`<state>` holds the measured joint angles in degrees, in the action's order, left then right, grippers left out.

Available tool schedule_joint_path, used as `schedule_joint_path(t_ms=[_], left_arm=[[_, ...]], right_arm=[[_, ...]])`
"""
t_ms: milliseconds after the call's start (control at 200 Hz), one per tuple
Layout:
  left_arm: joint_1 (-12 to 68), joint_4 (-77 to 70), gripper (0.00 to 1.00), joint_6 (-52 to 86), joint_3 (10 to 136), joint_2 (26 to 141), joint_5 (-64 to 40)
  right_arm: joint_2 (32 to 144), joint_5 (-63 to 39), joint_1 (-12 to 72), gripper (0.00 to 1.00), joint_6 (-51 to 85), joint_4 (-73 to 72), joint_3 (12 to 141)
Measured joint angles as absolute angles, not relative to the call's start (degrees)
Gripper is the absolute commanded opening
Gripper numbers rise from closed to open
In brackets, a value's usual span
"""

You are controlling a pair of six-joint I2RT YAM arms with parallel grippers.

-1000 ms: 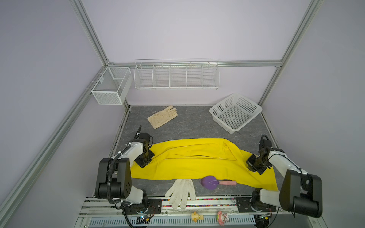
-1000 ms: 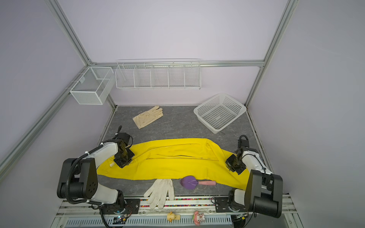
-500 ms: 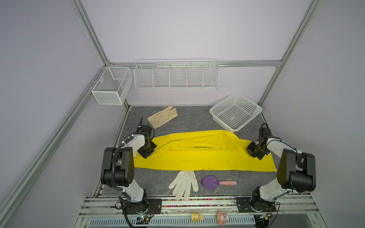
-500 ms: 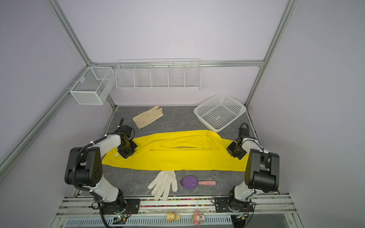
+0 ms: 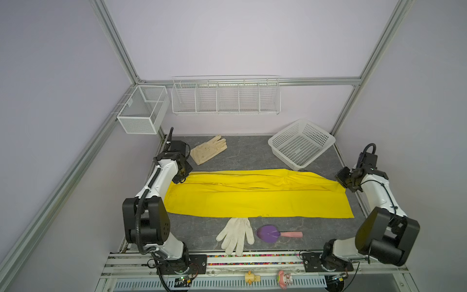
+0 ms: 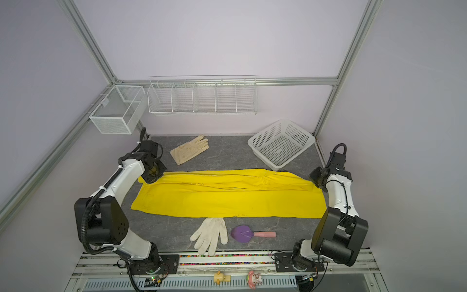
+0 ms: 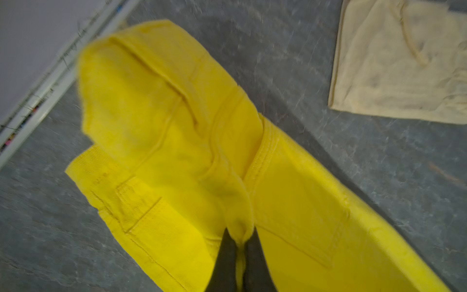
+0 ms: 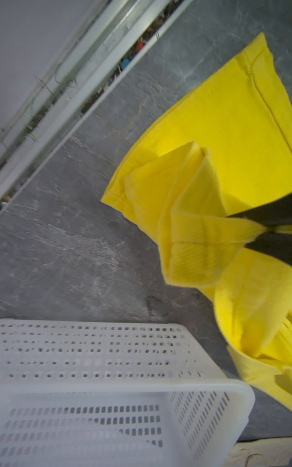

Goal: Fold and stack the trousers
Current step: Move the trousers to the center of the table, then fold the trousers at the center of the table.

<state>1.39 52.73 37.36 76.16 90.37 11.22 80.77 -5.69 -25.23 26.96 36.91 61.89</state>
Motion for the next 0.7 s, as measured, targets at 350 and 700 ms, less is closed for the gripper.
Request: schedule_joint_path(t_ms=[350,700], left_arm=[[-2.04,56.6,0.0,32.73,75.9,85.71,14.41],[-2.63,56.03,0.0,32.71,62.96,79.59,13.85]], right_arm=[[77.89,-8.51,-30.17,0.06,28.77,39.03,62.98],[72.44,-4.69,-32.56,0.06,30.2,39.38,50.87]])
